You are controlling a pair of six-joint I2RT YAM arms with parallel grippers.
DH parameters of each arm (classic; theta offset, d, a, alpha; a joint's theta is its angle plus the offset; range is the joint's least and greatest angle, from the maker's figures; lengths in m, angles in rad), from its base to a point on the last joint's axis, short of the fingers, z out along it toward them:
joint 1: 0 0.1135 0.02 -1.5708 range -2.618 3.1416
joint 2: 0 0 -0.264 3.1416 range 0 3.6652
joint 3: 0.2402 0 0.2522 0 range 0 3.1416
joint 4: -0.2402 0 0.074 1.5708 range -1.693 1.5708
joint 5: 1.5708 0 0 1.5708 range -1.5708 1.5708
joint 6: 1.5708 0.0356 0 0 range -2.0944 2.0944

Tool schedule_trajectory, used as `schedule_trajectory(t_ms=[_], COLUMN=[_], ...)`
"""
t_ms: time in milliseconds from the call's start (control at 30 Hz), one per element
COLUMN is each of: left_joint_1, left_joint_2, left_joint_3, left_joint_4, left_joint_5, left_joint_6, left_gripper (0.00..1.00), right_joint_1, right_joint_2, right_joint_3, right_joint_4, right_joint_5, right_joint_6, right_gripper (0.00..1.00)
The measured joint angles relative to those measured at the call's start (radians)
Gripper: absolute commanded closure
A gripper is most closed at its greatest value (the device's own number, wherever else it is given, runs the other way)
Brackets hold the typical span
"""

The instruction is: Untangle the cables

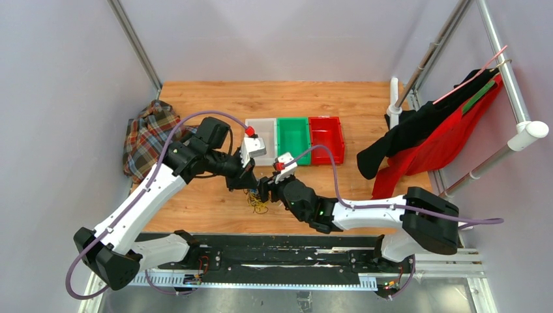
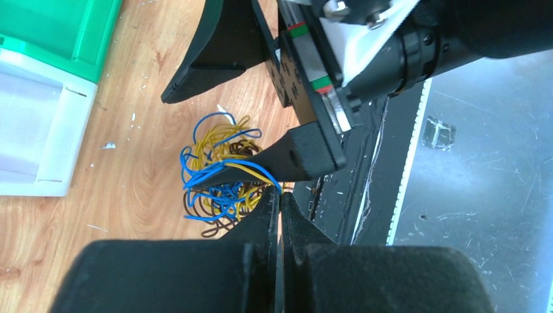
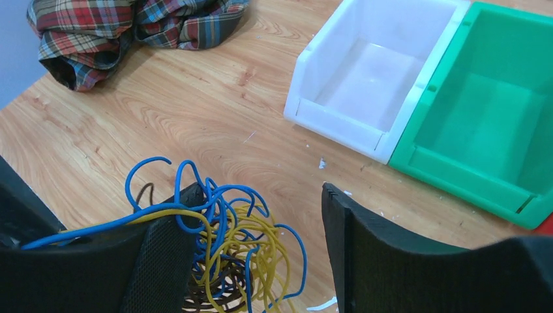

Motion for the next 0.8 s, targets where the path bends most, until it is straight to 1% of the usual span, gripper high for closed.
schedule_trajectory(t_ms=[233,467,667,800], left_joint_1=[0.000,-0.002,-0.002,-0.003], left_joint_2=[0.000,-0.003,-0.023,-0.029], left_joint_3=[0.033,0.059,0.062,0.077], left_joint_4=[-0.013,-0.034,-0.055,-0.071], left_joint_5=[0.028,0.064,0.055,0.012], left_joint_6=[-0.010,-0.010,0.013,0.038], left_gripper=[0.99,0.99,0.99,1.00], right_joint_1=[0.000,-0.001,-0.002,-0.002], right_joint_2=[0.061,0.096,0.088,0.065], right_joint_3=[-0.027,-0.110,-0.174,-0.210], right_joint_4=[0.041,0.022,0.006,-0.015], right_joint_5=[0.063,0.111,0.142,0.155], right_joint_6=[0.085,0.150,0.200,0.225], right_gripper=[0.35,0.39,0.43,0.46])
